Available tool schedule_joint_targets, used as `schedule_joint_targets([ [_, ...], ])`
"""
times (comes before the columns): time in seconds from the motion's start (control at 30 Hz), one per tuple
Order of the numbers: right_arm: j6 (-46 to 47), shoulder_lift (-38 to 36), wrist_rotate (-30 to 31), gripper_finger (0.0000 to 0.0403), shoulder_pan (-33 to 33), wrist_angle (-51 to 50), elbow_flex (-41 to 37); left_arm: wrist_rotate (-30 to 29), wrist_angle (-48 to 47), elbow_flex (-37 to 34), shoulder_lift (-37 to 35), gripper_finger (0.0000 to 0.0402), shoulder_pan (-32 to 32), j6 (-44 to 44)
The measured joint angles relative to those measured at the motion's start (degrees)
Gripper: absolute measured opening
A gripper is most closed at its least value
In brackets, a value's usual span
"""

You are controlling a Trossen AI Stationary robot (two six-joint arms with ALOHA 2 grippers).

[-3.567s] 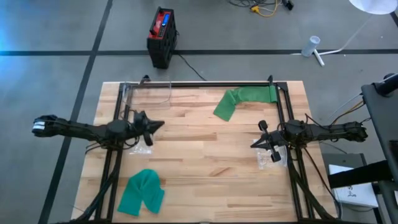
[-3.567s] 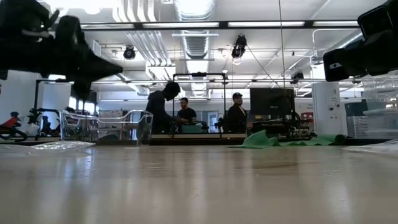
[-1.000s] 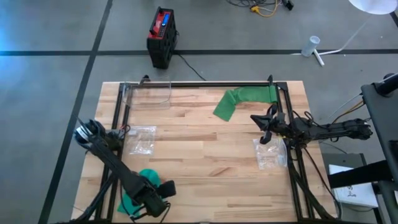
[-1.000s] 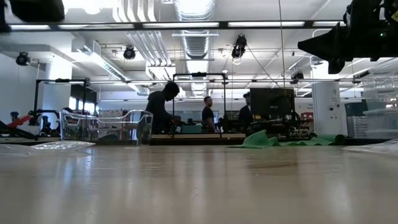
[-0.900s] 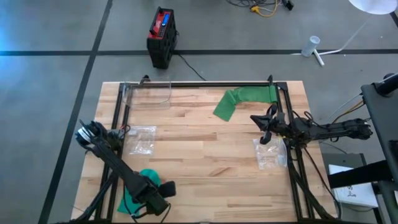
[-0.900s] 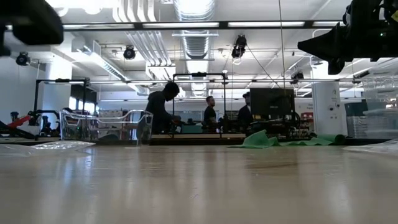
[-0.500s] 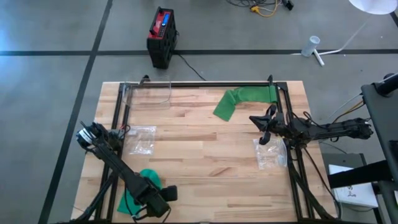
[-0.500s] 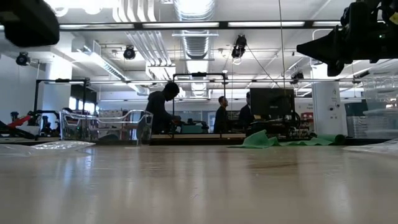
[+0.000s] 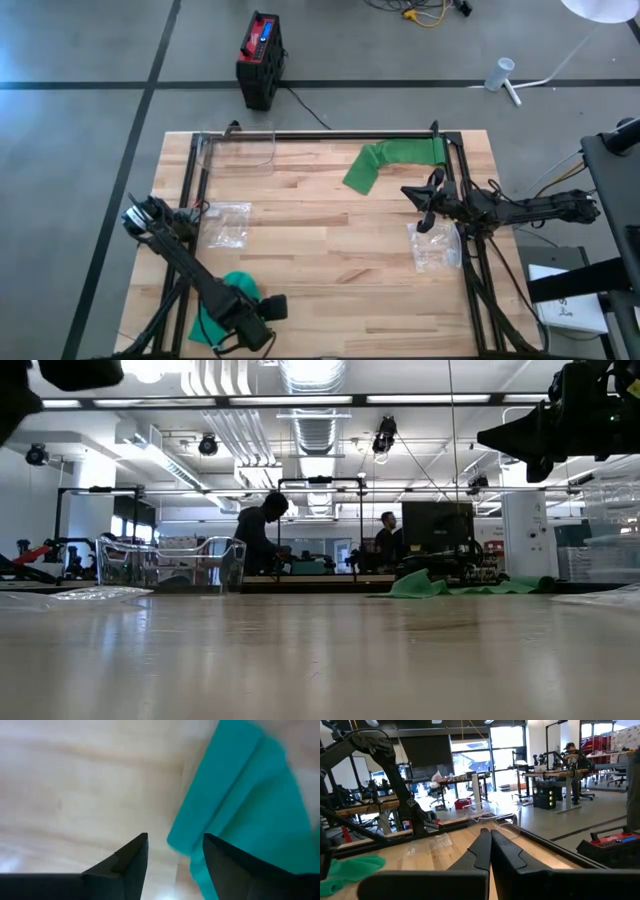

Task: Roll bandage
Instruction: Roll the blue bandage

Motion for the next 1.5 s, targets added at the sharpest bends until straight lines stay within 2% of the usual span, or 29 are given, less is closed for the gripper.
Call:
schedule_joint_targets([
  [0.2,0.0,0.0,0.01,0.0,0.0,-0.11,0.0,2.67,6.12,-3.21,0.0,0.0184,-0.3,-0.23],
  [0.5,-0.05,0.02,0.03,0.0,-0.02,-1.09,0.0,2.93,14.65,-9.64,-0.09,0.0158,-0.27,-0.23],
  [0.73,-0.15,0.02,0.05,0.0,-0.02,-1.75,0.0,2.93,15.79,-10.89,-0.26,0.0149,-0.21,-0.23],
  [0.83,-0.15,0.02,0.07,0.0,-0.02,-1.73,0.0,2.91,15.46,-10.77,-0.22,0.0123,-0.21,-0.23],
  [0.93,-0.15,0.02,0.07,0.0,-0.02,-1.73,0.0,2.72,15.38,-10.79,-0.17,0.0074,-0.19,-1.11],
  [1.0,-0.78,0.0,0.1,0.0,-0.02,-1.71,0.0,2.69,15.47,-10.89,-0.13,0.0033,0.43,-5.75],
  [1.07,-2.42,-0.01,0.1,0.0,-0.02,-1.36,0.0,2.24,15.86,-10.93,-0.11,0.0011,1.21,-12.72],
  [1.13,-4.14,-0.09,0.1,0.0,-0.02,0.12,0.0,-1.31,16.24,-11.0,-0.05,0.0012,1.43,-16.89],
  [1.27,-6.58,0.02,-0.53,0.0,0.0,5.29,0.47,-11.07,16.17,-10.73,-0.63,0.0005,1.71,-18.39],
  [1.5,-7.1,5.66,-5.04,0.0,1.01,4.57,7.94,-30.26,15.39,-11.48,-5.85,0.0002,6.83,-27.41],
])
